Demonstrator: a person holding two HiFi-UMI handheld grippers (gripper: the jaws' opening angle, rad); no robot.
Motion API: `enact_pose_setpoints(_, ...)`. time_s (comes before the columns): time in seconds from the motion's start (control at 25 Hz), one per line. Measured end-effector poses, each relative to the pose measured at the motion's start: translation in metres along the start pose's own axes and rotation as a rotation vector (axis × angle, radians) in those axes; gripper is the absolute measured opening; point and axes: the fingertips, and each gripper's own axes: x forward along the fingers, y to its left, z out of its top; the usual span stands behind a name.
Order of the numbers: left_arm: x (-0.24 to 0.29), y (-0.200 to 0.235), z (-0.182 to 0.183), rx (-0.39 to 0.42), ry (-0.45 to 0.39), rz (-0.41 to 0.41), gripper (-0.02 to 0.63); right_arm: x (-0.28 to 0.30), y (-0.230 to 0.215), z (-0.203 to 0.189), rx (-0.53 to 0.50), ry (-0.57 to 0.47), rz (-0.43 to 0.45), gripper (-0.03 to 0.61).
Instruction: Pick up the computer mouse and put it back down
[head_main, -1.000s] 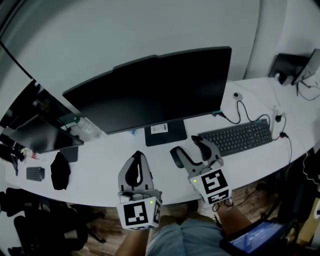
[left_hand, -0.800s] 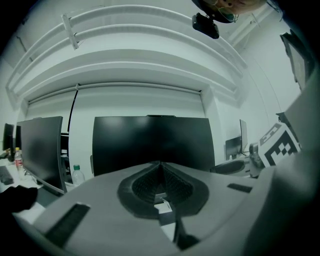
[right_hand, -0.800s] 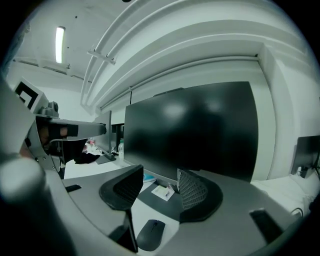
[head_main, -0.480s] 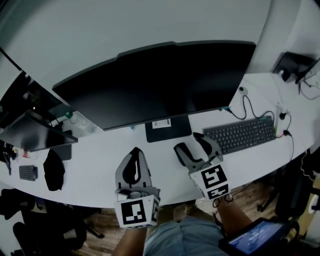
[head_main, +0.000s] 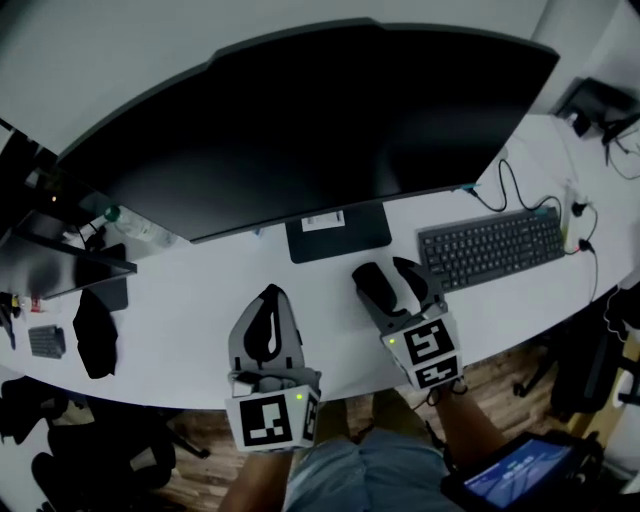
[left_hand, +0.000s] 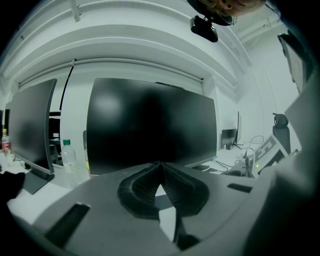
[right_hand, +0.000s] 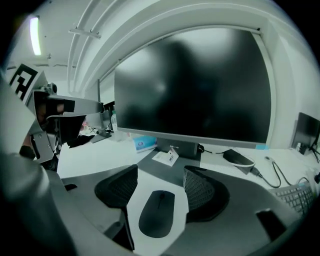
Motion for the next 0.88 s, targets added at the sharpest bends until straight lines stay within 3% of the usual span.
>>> enact_pose_setpoints(0.52,0.01,0.009,-0.06,-0.025,0.131,-0.016,0.005,0.026,0.007,-0.096,0.059,0.204,-0.007,0.392)
enact_pose_setpoints(0.88,0.013,0.012,-0.075,-0.045,0.152,-0.011,0.005,0.031,0.007,-0.11,0.045,0.26,-0.042,0.405)
